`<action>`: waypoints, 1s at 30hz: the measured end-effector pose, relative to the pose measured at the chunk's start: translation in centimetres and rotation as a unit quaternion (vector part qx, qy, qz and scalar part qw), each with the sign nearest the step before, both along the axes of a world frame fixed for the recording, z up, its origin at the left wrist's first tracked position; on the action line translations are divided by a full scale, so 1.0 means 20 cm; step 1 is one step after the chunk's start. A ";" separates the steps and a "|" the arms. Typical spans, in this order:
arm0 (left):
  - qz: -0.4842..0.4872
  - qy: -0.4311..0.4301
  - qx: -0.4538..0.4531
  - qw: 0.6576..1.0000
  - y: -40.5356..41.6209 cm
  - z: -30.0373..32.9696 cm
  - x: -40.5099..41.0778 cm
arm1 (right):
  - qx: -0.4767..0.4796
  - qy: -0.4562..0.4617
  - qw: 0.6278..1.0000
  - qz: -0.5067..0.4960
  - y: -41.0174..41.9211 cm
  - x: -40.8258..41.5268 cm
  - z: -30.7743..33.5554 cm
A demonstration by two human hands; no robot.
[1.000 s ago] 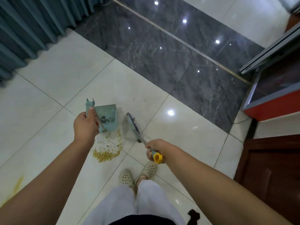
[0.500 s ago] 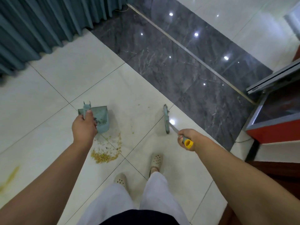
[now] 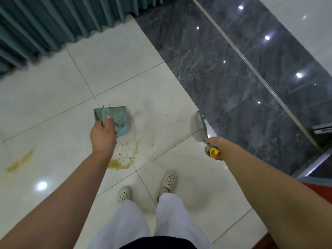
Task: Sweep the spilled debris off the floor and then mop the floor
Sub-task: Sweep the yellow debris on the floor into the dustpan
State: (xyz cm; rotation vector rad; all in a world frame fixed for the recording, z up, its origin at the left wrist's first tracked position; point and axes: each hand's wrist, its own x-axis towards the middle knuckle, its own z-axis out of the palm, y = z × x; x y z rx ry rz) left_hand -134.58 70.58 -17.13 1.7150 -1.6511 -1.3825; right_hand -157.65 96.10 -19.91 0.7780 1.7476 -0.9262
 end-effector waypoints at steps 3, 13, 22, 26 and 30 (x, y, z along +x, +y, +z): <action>0.011 0.001 0.000 1.000 0.04 -0.02 -0.06 | 0.002 -0.020 0.999 0.039 -0.13 -0.01 0.02; 0.052 0.012 -0.004 0.999 0.07 -0.01 -0.16 | 0.001 -0.076 0.976 0.202 -0.28 0.27 0.11; 0.087 0.022 -0.011 0.996 -0.02 0.05 -0.13 | -0.024 -0.068 0.962 0.263 -0.34 0.23 0.22; 0.095 0.011 -0.034 0.995 -0.05 0.06 -0.09 | -0.001 -0.022 0.959 0.284 -0.42 0.11 0.17; 0.095 -0.016 -0.051 0.994 -0.09 0.04 -0.03 | 0.008 0.020 0.952 0.305 -0.55 -0.06 0.12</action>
